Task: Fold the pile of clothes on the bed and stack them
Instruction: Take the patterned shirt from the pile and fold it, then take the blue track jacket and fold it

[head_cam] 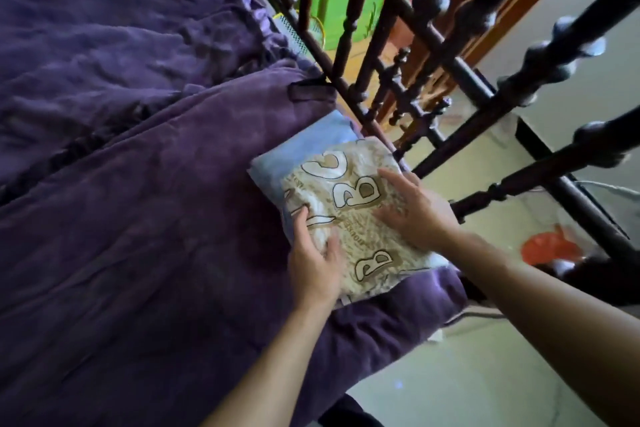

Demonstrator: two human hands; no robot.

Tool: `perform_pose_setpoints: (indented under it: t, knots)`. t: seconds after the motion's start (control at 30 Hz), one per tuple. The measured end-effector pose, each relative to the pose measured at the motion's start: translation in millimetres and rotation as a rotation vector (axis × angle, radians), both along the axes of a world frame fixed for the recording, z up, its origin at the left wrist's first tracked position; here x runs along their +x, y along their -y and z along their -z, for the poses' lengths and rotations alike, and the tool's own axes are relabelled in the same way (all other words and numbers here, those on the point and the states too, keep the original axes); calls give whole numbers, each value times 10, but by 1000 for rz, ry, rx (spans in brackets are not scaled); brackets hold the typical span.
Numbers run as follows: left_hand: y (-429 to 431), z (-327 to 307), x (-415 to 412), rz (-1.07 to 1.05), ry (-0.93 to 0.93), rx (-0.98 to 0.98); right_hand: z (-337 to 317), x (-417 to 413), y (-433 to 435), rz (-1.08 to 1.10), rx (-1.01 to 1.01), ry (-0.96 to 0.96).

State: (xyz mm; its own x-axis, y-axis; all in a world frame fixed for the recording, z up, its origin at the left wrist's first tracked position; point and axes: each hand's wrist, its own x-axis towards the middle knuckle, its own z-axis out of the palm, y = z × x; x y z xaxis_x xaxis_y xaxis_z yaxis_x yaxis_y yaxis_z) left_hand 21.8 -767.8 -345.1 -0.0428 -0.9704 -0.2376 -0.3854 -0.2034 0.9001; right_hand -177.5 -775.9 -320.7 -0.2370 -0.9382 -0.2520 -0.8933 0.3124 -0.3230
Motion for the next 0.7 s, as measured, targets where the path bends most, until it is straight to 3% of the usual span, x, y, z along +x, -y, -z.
perform_pose_setpoints:
  t: [0.1, 0.17, 0.27, 0.47, 0.57, 0.7]
  knots:
    - [-264, 370, -222, 237, 240, 87, 360, -191, -211, -71, 109, -233]
    - [-414, 617, -198, 406, 536, 1, 625, -186, -385, -137, 102, -238]
    - [-517, 851, -74, 539, 748, -42, 966, -135, -620, -182, 173, -187]
    - [-527, 765, 122, 638, 751, 125, 987, -116, -590, -218, 250, -210]
    - [-644, 531, 360, 533, 702, 204, 741, 72, -570, -253, 137, -278]
    - [-987, 208, 1000, 357, 719, 237, 419, 634, -667, -415, 49, -210]
